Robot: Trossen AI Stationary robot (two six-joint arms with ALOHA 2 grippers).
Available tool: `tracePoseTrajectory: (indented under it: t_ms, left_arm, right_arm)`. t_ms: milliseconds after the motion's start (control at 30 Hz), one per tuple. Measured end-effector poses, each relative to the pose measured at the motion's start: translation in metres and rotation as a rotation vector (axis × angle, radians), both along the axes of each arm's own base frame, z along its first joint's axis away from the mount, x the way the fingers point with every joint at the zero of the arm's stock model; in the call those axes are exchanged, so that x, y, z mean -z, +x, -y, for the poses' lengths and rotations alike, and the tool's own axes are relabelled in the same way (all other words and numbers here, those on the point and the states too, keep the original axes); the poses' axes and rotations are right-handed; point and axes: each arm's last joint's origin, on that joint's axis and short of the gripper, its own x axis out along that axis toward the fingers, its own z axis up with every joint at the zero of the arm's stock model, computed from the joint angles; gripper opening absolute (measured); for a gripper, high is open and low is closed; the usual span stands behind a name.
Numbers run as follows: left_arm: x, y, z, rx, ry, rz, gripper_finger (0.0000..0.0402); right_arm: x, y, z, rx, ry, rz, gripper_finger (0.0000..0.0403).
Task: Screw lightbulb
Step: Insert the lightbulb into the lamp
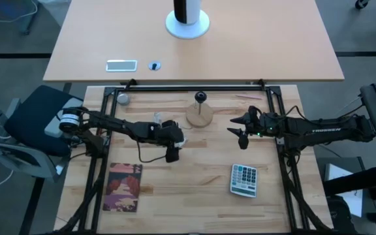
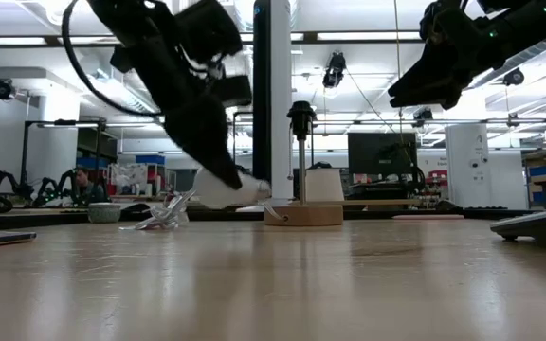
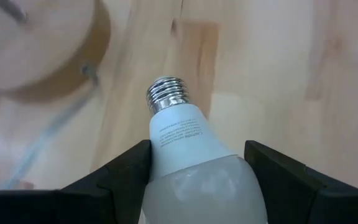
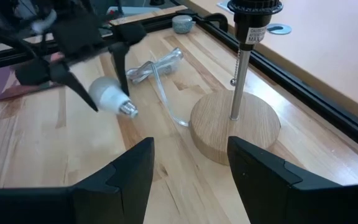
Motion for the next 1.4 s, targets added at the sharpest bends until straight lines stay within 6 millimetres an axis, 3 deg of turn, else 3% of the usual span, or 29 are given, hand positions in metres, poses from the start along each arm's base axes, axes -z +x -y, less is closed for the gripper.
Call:
tracePoseTrajectory:
  t_ms: [233,533,867,1033,1400]
  left_arm:
    - [-0.021,0.001,0.004,0.074,0.075,0.078,0.0240]
    - [-0.052,0.033,0.006,0.254,0.254,0.100,0.0240]
    - [-0.079,0.054,0.005,0.304,0.616,-0.207,0.0240]
    - [-0.087,0.064,0.015,0.431,0.710,-0.322,0.0240]
    - [-0.100,0.074,0.038,0.599,0.829,-0.306,0.0240]
  right_arm:
    - [0.000,0.000,0.000,-0.005,-0.013,-0.003,0.0199]
    - [-0.011,0.009,0.000,-0.030,-0.052,-0.009,0.0199]
    - [-0.022,0.036,0.001,-0.085,-0.068,-0.121,0.0199]
    - [-0.021,0.051,0.001,-0.094,-0.076,-0.170,0.0199]
    - [-0.029,0.085,0.000,-0.216,-0.037,-0.188,0.0199]
